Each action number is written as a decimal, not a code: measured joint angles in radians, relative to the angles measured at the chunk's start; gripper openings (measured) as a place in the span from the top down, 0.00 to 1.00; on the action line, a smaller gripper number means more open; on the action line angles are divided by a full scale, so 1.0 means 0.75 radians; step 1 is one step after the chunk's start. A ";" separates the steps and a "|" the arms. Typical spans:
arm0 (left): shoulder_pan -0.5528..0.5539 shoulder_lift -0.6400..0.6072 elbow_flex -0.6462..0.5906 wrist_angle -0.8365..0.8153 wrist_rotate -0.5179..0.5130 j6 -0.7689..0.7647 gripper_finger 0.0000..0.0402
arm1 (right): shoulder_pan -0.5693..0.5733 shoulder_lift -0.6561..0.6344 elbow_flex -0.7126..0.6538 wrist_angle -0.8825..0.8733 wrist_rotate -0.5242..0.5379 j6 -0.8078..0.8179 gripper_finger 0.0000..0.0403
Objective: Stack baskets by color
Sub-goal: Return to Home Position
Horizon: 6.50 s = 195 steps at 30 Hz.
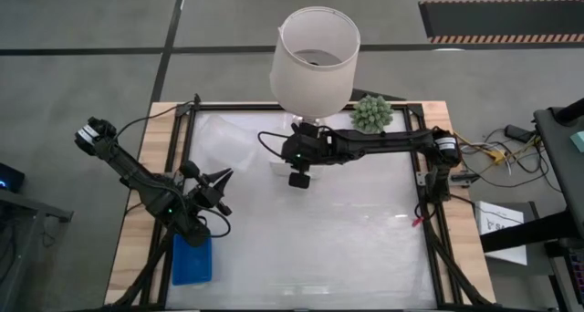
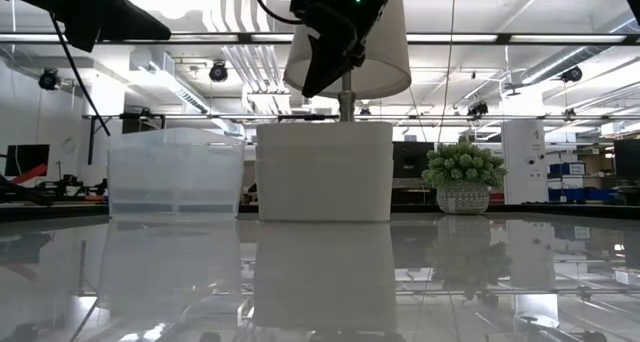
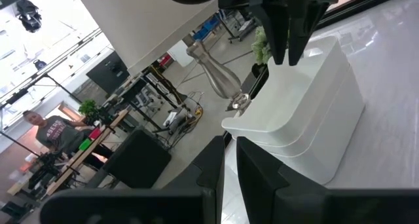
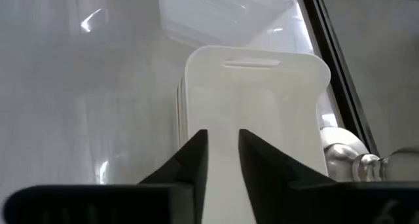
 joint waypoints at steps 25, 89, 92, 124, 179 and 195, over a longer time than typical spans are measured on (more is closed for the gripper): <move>-0.006 0.000 0.000 0.000 0.029 -0.002 0.95 | 0.021 -0.029 -0.201 0.117 -0.001 -0.033 0.98; -0.067 -1.406 -0.924 1.308 0.773 1.359 1.00 | -0.020 -1.958 -2.225 1.628 -0.143 -0.358 0.98; -0.067 -1.403 -0.924 1.304 0.770 1.359 1.00 | -0.020 -1.979 -2.225 1.626 -0.146 -0.375 0.98; -0.067 -1.101 -0.929 1.276 0.801 1.080 1.00 | -0.020 -2.048 -2.225 1.414 -0.279 -0.098 0.98; -0.067 -1.062 -0.929 1.276 0.800 1.080 1.00 | -0.020 -2.043 -2.226 1.418 -0.278 -0.080 0.98; -0.067 -1.063 -0.929 1.276 0.799 1.080 1.00 | -0.020 -2.043 -2.226 1.418 -0.278 -0.082 0.98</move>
